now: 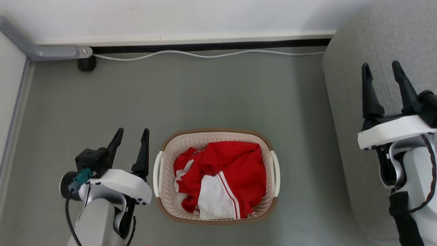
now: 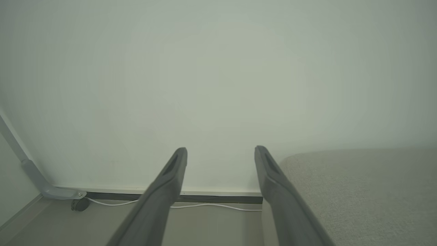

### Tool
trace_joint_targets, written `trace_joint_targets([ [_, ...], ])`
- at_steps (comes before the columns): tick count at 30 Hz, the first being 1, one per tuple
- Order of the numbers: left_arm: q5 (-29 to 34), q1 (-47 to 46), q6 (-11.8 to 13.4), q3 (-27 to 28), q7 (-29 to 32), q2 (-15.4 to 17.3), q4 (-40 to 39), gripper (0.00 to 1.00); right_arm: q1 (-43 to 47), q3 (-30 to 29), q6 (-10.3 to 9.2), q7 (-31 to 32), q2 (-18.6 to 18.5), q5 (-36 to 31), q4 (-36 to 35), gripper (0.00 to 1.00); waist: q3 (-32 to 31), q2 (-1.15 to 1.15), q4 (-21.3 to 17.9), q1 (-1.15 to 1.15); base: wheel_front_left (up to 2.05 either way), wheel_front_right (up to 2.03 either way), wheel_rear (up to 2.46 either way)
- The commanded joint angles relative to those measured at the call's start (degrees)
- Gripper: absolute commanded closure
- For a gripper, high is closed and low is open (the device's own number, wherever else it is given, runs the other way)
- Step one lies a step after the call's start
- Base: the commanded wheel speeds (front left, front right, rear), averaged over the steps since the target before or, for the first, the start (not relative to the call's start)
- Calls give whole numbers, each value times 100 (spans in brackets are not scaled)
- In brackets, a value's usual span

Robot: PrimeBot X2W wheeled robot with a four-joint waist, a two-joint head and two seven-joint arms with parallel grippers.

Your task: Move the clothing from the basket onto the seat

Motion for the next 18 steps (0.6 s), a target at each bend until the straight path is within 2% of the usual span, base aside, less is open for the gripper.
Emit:
trace_joint_targets([
  [1,-128,-249,-22,99,-74,84,-82,0,-187,85,24,-78,-35,-69,-237,0,436,0,3,0,0,0,0],
  [10,-628,-712,6,-357,-74,83,163,0,-703,70,24,-78,-36,-171,-799,0,1451,0,-48,0,0,0,0],
  [18,-971,-1230,0,-1044,-74,82,510,0,-1163,121,24,-78,-33,-245,-1200,0,2356,0,-79,0,0,0,0],
])
